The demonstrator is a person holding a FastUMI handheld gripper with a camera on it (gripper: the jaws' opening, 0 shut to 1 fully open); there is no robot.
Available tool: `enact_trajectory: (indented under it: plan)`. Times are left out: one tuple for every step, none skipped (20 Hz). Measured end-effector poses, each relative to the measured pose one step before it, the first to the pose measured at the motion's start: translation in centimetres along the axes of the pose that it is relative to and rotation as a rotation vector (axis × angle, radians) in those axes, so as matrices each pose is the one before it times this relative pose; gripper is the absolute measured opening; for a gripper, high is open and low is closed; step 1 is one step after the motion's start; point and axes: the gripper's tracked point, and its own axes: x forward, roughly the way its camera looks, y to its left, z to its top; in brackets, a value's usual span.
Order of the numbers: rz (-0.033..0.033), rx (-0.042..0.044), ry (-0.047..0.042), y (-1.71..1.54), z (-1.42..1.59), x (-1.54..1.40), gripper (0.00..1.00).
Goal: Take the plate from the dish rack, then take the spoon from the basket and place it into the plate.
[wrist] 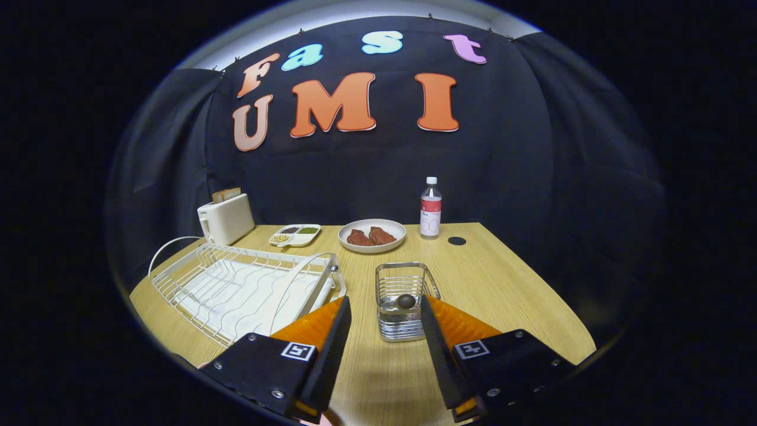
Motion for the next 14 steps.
enact_trajectory:
  plan:
    - [-0.00891, 0.00422, -0.00445, -0.075, -0.153, 0.505, 0.67]
    - [-0.00141, 0.00433, -0.00090, 0.053, -0.171, 0.275, 0.60]
    - [-0.00460, 0.00246, 0.00189, -0.180, -0.228, 0.385, 0.56]
    - [-0.00505, -0.00076, 0.00552, -0.027, -0.344, 0.348, 0.48]
    - [-0.00440, 0.00245, 0.00597, -0.043, -0.211, 0.229, 0.44]
    - [-0.00477, 0.00337, 0.00344, -0.077, -0.134, 0.381, 0.36]
    - [-0.00806, 0.00105, 0.00157, -0.110, -0.093, 0.403, 0.32]
    - [-0.01242, -0.00177, -0.00274, -0.296, -0.083, 0.293, 0.26]
    - [-0.01097, 0.00289, -0.00709, -0.288, 0.078, 0.328, 0.22]
    - [0.00690, 0.01191, -0.00083, 0.265, 0.175, 0.007, 0.17]
    - [0.01321, 0.01855, -0.00536, 0.326, 0.212, -0.070, 0.15]
    - [-0.00042, 0.01069, -0.00295, 0.026, 0.174, 0.039, 0.14]
    - [-0.00350, 0.00795, -0.00222, -0.101, 0.175, 0.190, 0.13]
    - [0.00439, 0.00346, 0.00966, 0.199, -0.008, 0.006, 0.11]
